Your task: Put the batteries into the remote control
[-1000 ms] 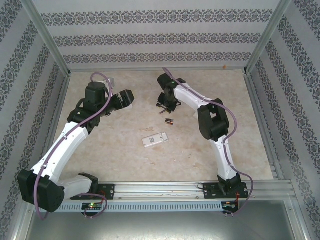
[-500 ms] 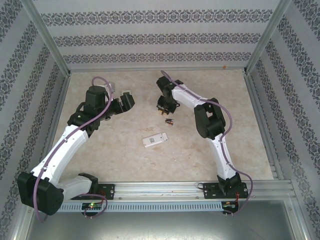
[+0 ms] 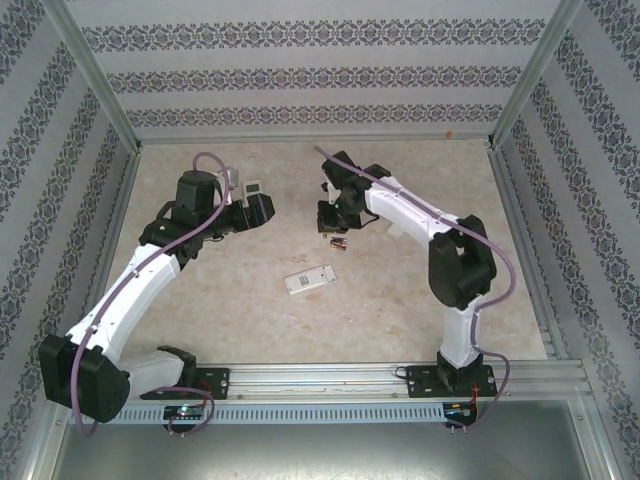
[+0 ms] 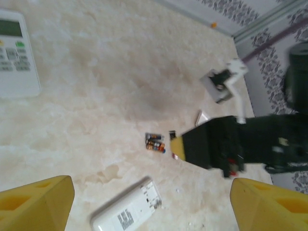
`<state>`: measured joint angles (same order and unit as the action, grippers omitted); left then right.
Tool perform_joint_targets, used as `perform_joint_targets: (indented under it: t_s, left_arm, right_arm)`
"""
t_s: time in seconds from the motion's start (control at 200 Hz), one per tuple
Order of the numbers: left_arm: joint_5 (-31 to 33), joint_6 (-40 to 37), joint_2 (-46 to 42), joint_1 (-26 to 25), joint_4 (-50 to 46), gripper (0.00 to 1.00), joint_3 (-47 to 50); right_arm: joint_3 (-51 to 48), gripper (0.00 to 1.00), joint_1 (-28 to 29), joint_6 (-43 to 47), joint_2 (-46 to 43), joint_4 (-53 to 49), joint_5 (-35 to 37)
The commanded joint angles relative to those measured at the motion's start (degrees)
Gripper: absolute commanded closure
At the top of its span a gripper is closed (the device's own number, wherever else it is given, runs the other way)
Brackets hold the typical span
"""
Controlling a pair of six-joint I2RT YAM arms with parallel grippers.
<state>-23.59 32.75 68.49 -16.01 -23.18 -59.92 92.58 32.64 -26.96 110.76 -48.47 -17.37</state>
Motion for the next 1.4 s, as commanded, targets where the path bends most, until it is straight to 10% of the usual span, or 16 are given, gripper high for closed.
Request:
perform_joint_targets:
  t_s: [0.0, 1.399]
  left_arm:
    - [-3.83, -0.69, 1.41, 0.38, -2.70, 0.15, -1.04]
    - [-2.49, 5.96, 3.60, -5.64, -6.92, 0.17, 5.78]
  right_arm:
    - [-4.74, 0.87, 1.85, 11.23, -0.36, -3.80, -4.10]
    - [-8.58, 0.81, 3.86, 9.46, 6.29, -5.07, -3.54]
